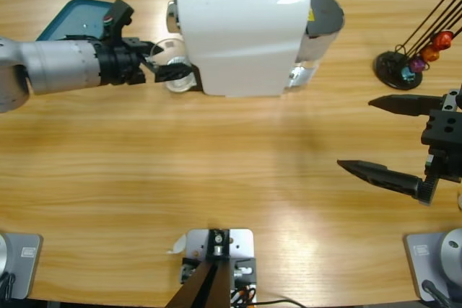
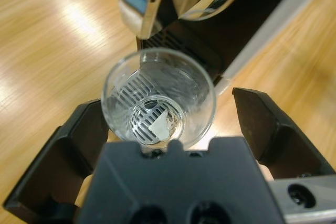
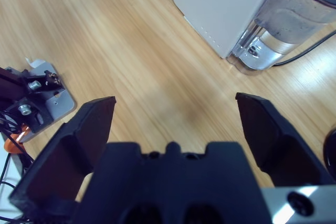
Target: Pour coffee
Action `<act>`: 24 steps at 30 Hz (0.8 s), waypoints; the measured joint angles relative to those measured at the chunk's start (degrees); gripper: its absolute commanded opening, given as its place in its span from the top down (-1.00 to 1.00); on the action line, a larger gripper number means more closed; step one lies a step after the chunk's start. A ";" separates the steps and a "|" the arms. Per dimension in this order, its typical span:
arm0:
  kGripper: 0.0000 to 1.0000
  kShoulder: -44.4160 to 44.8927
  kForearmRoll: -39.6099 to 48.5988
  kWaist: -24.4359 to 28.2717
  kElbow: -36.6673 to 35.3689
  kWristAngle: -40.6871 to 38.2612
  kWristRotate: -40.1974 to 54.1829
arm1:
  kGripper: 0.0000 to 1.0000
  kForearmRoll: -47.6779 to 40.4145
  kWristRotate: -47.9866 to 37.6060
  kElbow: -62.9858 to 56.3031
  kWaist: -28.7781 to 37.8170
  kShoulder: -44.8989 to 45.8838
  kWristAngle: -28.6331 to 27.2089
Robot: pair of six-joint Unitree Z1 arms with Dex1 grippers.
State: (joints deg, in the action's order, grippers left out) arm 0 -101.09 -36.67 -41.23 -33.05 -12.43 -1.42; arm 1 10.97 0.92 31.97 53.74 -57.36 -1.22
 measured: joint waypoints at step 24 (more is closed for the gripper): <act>-1.00 6.13 1.88 1.02 9.95 5.84 0.00 | -0.98 -0.18 0.00 -0.24 0.00 0.13 0.00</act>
State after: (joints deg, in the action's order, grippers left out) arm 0 -94.96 -34.79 -40.21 -23.10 -6.59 -1.42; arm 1 10.79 0.92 31.73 53.74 -57.23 -1.22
